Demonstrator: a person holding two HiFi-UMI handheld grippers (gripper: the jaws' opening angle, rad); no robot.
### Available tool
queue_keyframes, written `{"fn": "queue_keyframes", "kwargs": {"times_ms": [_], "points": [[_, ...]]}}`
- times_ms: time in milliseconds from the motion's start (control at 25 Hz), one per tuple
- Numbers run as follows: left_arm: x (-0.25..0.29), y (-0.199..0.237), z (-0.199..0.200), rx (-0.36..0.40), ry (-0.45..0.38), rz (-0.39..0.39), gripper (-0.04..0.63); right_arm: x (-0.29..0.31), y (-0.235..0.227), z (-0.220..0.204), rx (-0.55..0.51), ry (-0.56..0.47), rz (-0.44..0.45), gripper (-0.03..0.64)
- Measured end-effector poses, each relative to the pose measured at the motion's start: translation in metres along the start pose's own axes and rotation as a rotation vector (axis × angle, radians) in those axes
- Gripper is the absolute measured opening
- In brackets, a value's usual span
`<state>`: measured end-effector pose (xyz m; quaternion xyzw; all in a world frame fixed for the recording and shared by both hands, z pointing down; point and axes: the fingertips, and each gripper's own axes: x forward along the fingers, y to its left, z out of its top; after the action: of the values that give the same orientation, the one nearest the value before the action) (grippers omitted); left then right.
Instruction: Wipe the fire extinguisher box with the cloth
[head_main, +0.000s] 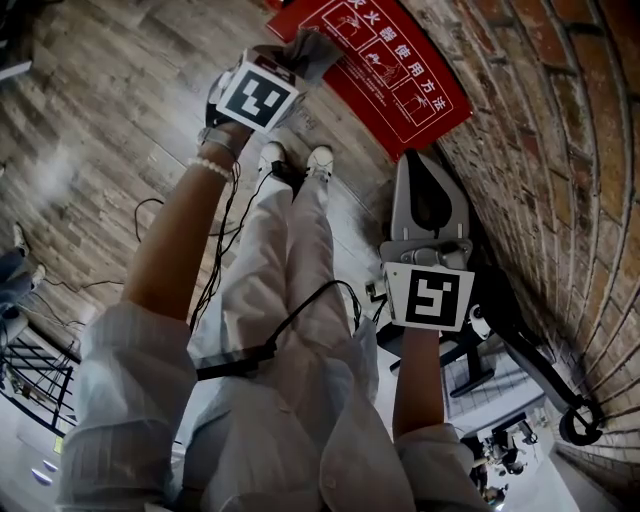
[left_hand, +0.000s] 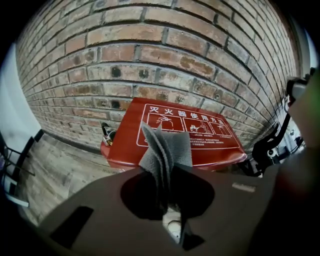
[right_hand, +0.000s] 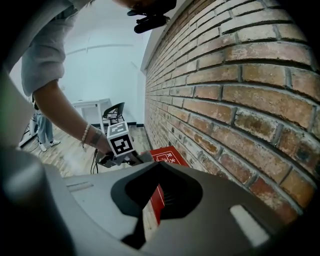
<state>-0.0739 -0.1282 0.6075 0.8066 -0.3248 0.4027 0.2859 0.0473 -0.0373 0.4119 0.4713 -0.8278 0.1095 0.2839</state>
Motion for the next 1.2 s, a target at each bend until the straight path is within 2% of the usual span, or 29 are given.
{"fn": "queue_keyframes", "kwargs": {"times_ms": [520,880,1040,1200], "points": [[-0.01,0.063,-0.002,-0.048,0.006,0.093,0.012,0.006,0.006,0.0,0.002,0.007,0.01,0.006],[-0.009,0.066,-0.002,-0.067,-0.013,0.095,0.012,0.011,0.007,-0.002,-0.007,0.013,0.021,0.006],[-0.02,0.062,0.004,-0.076,-0.047,0.099,0.011,0.01,0.01,0.001,-0.015,0.005,0.026,0.006],[-0.052,0.052,0.02,-0.097,-0.131,0.107,0.011,0.003,0.009,0.016,-0.03,-0.01,0.022,0.006]]}}
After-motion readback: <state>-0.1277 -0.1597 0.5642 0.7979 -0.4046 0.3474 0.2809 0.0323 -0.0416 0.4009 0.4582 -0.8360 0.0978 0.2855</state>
